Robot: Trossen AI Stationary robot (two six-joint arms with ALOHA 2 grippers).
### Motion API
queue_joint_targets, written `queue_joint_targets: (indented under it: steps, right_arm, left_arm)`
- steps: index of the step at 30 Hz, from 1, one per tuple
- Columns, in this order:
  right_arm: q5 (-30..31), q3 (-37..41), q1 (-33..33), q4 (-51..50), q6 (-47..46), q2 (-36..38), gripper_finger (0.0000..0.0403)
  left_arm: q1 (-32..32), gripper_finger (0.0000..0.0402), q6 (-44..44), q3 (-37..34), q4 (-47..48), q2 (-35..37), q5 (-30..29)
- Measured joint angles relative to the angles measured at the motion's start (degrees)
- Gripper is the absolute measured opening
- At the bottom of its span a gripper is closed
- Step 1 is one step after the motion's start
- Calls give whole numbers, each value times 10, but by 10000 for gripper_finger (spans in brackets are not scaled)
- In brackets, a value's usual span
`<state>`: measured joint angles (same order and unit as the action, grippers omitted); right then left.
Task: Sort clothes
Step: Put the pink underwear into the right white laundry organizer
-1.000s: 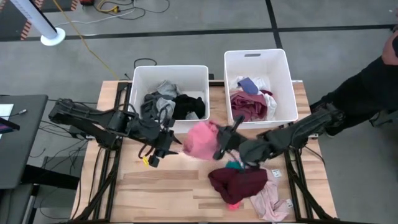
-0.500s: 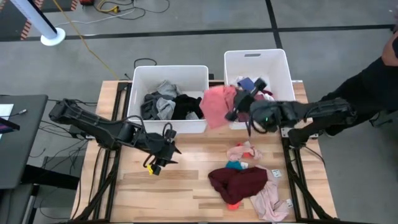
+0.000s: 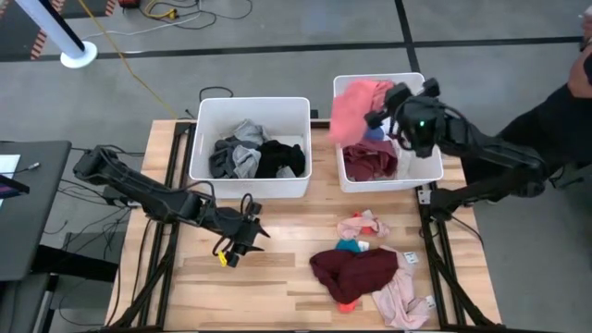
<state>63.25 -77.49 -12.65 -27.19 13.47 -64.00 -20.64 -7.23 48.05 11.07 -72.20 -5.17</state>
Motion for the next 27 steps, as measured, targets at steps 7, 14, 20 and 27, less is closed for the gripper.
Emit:
queue_joint_targets:
  steps: [7,14,20,27]
  right_arm:
    - [-30,0,-96,-78,-36,-7,0]
    - [-118,0,-179,-165,-119,-57,0]
    - [-128,0,-217,-165,-110,-118,4]
    - [-204,0,-262,-174,-124,-178,15]
  left_arm:
    - [0,181,6,-32,-57,0,4]
    - [0,181,11,-51,-103,0,19]
    - [0,181,26,-59,-123,0,30]
    - [-13,181,25,-60,-125,0,34]
